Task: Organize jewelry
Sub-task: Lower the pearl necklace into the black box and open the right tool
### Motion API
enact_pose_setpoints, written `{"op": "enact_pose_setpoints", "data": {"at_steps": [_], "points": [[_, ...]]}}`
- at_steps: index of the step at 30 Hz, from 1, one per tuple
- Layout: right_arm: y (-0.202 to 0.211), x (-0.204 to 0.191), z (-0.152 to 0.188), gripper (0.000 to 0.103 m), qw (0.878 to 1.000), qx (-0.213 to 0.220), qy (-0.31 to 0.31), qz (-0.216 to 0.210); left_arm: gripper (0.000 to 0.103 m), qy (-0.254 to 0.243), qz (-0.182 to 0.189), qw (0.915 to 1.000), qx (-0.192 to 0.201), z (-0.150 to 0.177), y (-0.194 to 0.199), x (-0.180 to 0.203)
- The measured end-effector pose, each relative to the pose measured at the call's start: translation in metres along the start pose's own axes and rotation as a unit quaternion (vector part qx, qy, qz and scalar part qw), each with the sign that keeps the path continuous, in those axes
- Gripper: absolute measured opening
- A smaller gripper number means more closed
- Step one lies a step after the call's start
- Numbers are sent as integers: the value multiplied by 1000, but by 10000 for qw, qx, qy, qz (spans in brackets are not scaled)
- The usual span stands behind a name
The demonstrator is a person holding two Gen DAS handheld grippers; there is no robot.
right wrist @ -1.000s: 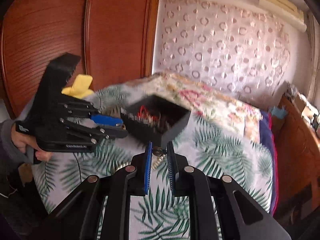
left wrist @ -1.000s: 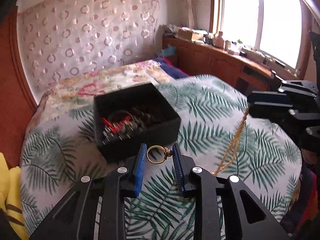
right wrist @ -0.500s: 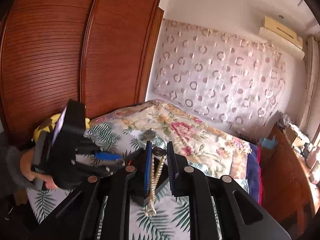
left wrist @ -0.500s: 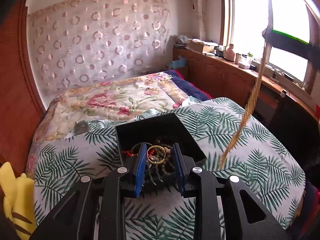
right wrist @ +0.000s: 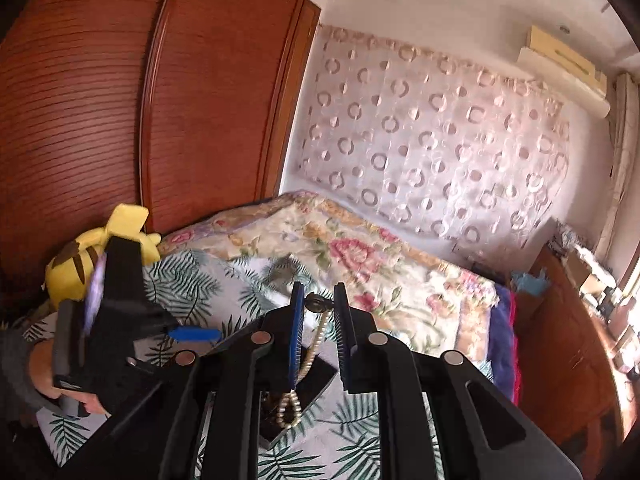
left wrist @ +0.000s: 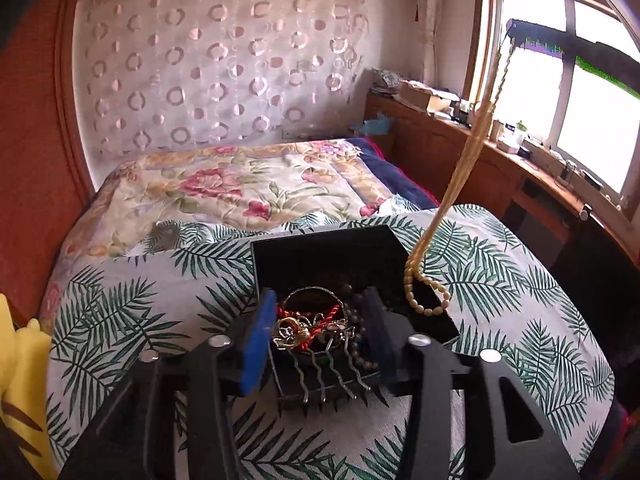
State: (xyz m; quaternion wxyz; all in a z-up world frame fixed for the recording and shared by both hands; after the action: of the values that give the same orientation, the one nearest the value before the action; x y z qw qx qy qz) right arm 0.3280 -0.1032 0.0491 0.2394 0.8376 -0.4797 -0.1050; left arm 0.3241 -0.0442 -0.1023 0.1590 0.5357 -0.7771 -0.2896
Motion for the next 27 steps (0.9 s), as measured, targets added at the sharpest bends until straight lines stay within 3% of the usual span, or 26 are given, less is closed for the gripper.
{"op": "enact_pose_setpoints", "data": {"at_steps": [4,6,11,13,14,15,22,25,27], "points": [[-19,-5,22,17,9995,-242,-160,-134,57,34,-43,9999,89,1,10,-4],[-31,-8,33,17,9990,-401,-158,-141,70,65,-87,9998,144,3,17,-6],[-52,-12,58,18,9963,-741,-378,-215,85,112,-242,9994,213,9,33,-9],[-58,-13,67,33,9952,-823,-475,-213,90,116,-290,9992,241,12,39,-8],[-60,-13,70,50,9950,-829,-530,-198,93,116,-339,9990,272,13,44,-8],[-61,-13,73,56,9947,-831,-584,-186,94,123,-363,9988,290,14,47,-8],[-38,-17,98,57,9919,-713,-1040,-165,96,228,-548,9972,459,26,81,-2],[-11,-18,106,68,9903,-481,-1298,-107,96,222,-729,9959,477,32,95,1],[12,-19,115,82,9885,-258,-1489,-12,96,227,-821,9952,490,36,103,3]]}}
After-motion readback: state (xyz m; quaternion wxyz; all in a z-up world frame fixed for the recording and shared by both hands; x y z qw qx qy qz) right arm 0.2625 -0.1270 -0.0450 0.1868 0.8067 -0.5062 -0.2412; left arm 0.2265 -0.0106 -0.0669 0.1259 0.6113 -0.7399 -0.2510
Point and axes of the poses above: each gripper's, at about its wrist camera, not at the fingertips, and y roughly against the way its jaws point, x to its right, z to its underside, the point moved 10 cm from there along -y, roughly the way its jaws point, and after that the axes turned 11 degrees about -y, right-handed, at the moved point
